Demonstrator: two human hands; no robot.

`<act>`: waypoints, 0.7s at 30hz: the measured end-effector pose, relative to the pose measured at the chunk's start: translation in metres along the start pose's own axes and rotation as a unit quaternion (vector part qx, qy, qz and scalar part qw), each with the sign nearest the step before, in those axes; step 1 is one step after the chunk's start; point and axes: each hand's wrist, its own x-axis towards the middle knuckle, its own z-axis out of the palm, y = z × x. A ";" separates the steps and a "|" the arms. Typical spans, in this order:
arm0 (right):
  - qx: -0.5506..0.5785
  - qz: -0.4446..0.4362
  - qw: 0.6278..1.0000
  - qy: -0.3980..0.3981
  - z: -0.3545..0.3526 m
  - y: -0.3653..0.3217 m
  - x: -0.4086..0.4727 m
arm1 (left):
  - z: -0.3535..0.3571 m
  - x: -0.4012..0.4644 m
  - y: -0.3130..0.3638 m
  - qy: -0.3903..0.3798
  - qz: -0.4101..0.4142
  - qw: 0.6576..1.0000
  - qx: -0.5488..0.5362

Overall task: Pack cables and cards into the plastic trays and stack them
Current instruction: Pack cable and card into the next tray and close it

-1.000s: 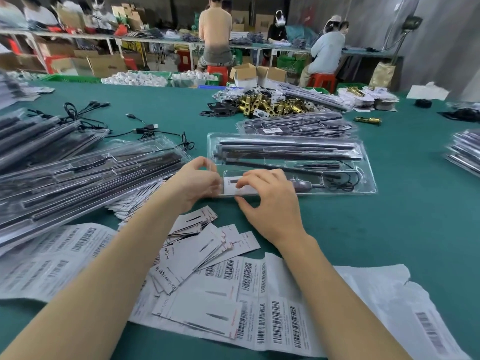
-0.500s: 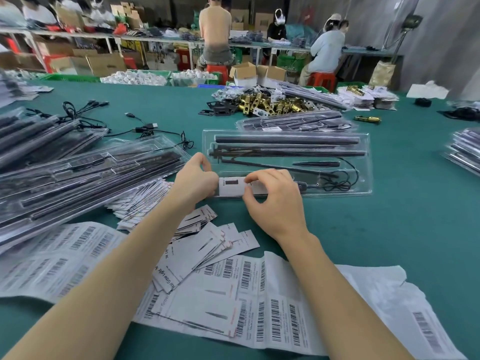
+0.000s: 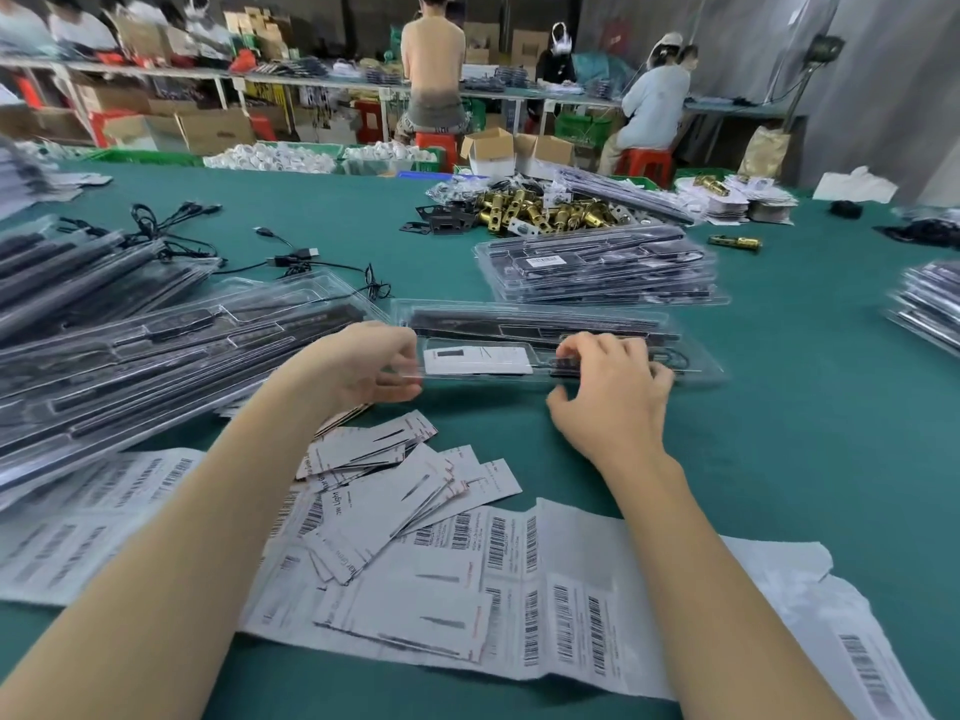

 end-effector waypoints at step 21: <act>0.041 -0.027 0.996 0.068 0.003 -0.010 -0.004 | -0.018 0.000 -0.001 0.036 -0.007 0.999 0.018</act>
